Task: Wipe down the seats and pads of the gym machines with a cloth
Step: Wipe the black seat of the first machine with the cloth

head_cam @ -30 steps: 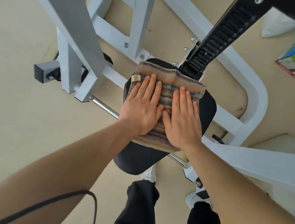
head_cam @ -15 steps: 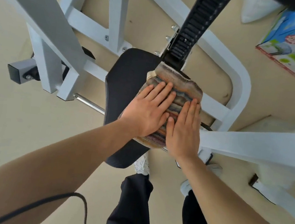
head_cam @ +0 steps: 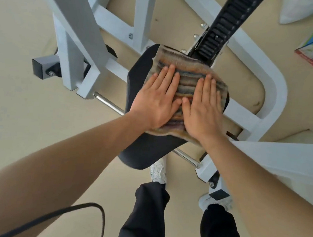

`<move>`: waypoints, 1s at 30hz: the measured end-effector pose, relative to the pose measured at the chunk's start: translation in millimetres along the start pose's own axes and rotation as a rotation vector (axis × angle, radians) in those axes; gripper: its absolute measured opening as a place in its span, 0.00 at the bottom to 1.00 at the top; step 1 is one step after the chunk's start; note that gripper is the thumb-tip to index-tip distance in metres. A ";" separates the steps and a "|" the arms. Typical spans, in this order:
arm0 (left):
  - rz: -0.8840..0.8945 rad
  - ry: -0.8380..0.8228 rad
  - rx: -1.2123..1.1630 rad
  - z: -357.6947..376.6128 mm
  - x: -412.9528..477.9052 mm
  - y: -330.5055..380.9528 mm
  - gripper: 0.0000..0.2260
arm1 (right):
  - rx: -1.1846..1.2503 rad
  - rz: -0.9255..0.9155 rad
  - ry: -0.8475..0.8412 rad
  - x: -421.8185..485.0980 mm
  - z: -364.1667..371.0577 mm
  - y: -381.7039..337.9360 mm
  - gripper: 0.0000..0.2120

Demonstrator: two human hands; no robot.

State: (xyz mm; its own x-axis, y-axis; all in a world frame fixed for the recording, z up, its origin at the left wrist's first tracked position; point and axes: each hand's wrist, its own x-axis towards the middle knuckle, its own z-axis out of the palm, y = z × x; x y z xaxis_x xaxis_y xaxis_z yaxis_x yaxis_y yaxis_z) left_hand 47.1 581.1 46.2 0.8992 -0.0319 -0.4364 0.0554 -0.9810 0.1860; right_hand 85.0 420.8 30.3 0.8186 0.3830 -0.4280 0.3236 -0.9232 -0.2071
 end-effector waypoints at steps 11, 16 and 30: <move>-0.138 -0.010 -0.068 5.2 -101.6 -15.7 0.30 | -0.073 -0.350 -0.100 -39.2 3.1 -47.0 0.35; -0.274 0.030 -0.073 -13.4 -6.5 -39.3 0.32 | 0.004 -0.145 -0.055 37.6 -3.8 -54.7 0.32; -0.161 -0.005 -0.055 3.8 -96.3 -18.6 0.31 | -0.017 -0.136 -0.028 -52.0 7.5 -54.9 0.35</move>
State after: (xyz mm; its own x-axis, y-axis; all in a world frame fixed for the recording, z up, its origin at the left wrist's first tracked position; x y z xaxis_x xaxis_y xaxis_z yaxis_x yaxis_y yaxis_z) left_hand -42.2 601.7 81.4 0.8747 0.1237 -0.4686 0.2225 -0.9614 0.1616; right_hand 21.1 451.8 57.3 0.7534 0.5051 -0.4211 0.4389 -0.8631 -0.2498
